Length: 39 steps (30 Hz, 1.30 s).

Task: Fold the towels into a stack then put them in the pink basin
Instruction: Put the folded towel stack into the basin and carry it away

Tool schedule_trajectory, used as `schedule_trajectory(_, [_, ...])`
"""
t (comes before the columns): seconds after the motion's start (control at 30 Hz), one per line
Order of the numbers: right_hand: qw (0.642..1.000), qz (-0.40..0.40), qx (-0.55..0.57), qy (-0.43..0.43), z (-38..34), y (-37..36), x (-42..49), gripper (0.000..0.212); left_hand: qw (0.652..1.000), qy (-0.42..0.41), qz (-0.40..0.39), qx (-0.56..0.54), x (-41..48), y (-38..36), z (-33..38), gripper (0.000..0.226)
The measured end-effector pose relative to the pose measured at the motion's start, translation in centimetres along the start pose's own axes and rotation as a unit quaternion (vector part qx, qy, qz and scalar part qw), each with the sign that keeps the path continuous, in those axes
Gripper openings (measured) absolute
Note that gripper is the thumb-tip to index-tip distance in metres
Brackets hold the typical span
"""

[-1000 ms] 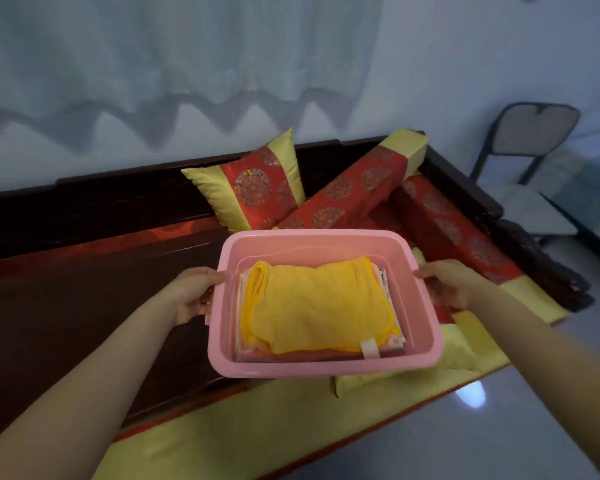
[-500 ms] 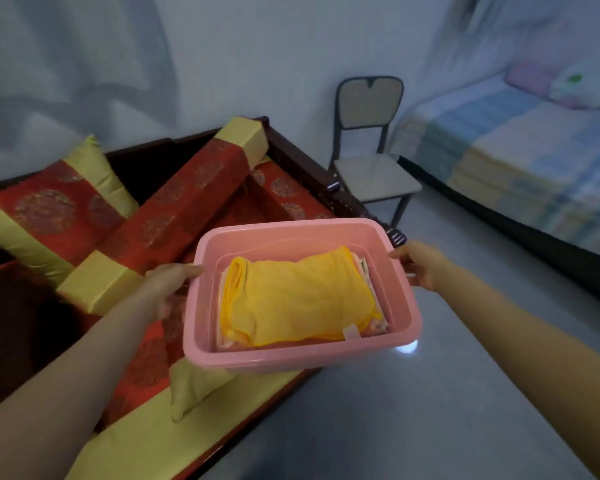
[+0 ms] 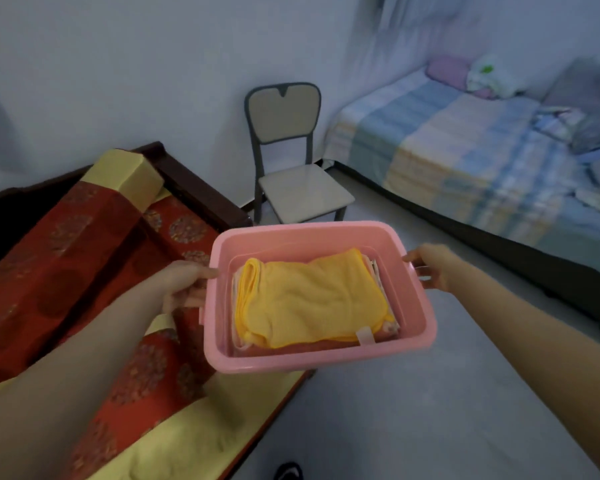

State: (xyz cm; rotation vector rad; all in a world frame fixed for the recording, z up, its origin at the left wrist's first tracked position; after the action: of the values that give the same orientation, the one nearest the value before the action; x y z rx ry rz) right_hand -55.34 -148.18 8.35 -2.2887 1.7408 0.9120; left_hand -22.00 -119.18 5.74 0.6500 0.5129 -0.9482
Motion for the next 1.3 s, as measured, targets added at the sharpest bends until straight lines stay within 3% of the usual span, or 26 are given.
schedule_trajectory(0.27, [0.998, 0.046, 0.049, -0.01, -7.4, 6.0, 13.2, 0.009, 1.0, -0.027, -0.001, 0.01, 10.2, -6.7, 14.5, 0.028])
schedule_trajectory(0.5, [1.0, 0.0, 0.009, -0.027, -14.6, 7.9, 29.4, 0.011, 0.999, -0.009, 0.035, 0.007, 20.6, -11.8, 23.5, 0.026])
schedule_trajectory(0.67, [0.999, -0.028, -0.018, -0.035, -20.7, 6.6, 39.8, 0.023, 0.997, -0.001, 0.082, -0.018, 27.3, -13.8, 29.3, 0.016])
schedule_trajectory(0.8, [0.998, -0.051, -0.03, -0.03, -25.4, 4.1, 46.6, 0.027, 0.992, 0.006, 0.117, -0.047, 31.9, -13.8, 32.6, 0.005])
schedule_trajectory(1.13, [0.992, -0.079, -0.088, 0.045, -34.1, -8.4, 63.4, 0.007, 0.975, 0.029, 0.209, -0.066, 48.1, -9.2, 36.6, 0.018])
schedule_trajectory(1.3, [0.99, -0.08, -0.11, 0.048, -34.7, -14.4, 71.9, 0.032, 0.959, 0.054, 0.279, 0.001, 55.8, -7.7, 37.6, 0.029])
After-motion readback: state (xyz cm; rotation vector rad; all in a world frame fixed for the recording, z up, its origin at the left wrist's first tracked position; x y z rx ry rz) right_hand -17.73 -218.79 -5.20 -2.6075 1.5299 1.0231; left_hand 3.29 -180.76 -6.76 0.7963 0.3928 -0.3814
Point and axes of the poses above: each hand's wrist, its own x-axis towards the middle knuckle, its own y-axis out of the back of the hand, z = x × y, the point moved 5 cm from there along x, towards the middle knuckle, and after that the axes turned 11 degrees about x, right-handed, at the moved point
